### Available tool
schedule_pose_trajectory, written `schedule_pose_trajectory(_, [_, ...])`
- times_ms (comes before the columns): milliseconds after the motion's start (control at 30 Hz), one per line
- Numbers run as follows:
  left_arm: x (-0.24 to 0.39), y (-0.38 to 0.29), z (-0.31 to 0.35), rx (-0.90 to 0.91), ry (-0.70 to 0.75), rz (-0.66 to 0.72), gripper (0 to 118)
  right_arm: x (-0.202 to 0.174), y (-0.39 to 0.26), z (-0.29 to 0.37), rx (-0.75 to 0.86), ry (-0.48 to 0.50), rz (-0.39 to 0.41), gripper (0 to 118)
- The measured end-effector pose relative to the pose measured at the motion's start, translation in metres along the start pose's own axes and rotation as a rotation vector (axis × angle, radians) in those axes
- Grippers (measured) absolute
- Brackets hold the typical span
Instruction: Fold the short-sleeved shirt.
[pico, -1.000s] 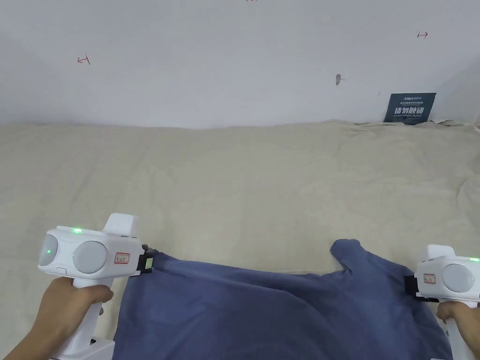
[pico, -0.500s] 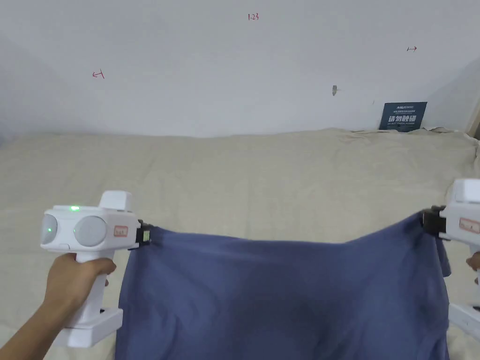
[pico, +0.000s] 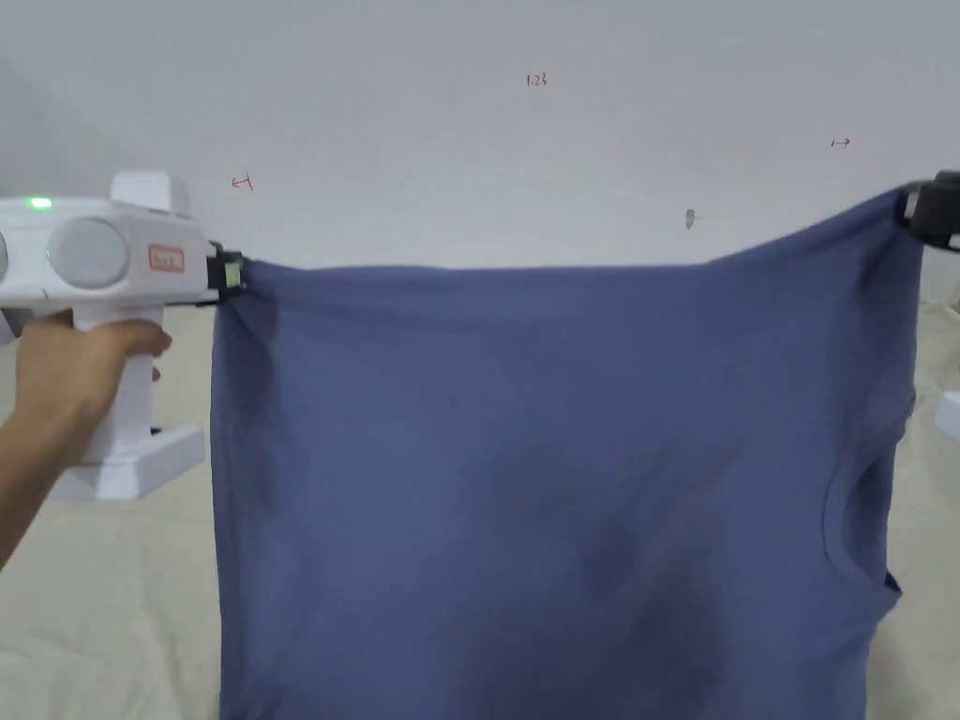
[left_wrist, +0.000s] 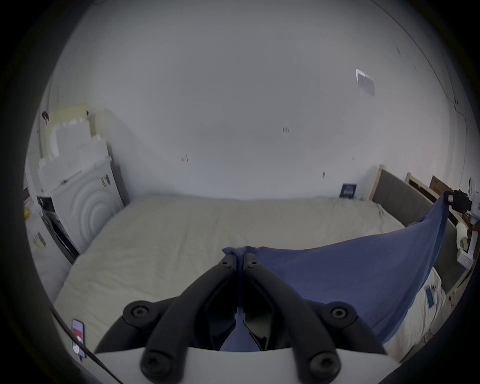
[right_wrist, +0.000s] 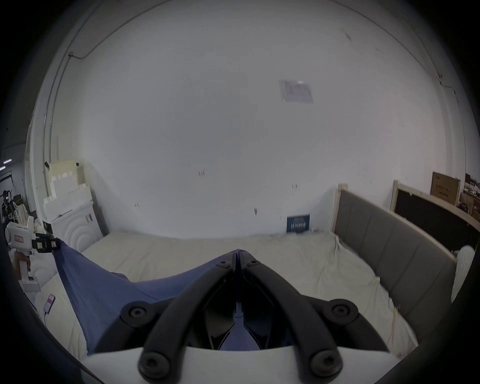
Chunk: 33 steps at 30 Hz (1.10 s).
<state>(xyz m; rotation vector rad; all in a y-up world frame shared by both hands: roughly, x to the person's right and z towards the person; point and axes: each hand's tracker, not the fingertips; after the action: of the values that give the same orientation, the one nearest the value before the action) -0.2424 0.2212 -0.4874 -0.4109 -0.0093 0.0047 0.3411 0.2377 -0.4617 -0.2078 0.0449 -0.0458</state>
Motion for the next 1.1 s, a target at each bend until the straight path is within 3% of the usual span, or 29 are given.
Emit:
schedule_pose_trajectory(233, [0.006,0.069,0.027,0.121,0.012,-0.002,0,-0.009,0.07,0.001,0.116,-0.02,0.025,0])
schedule_pose_trajectory(500, [0.012,0.105,0.026,0.178,0.036,-0.009,0,-0.011,0.114,-0.015,0.167,-0.041,0.027,0])
schedule_pose_trajectory(767, [0.012,0.074,-0.007,0.121,0.03,-0.002,0,-0.004,0.061,-0.031,0.099,-0.03,0.065,0])
schedule_pose_trajectory(1100, [0.012,-0.023,-0.082,-0.065,0.039,-0.023,0,0.01,-0.068,-0.069,-0.098,-0.046,0.072,0])
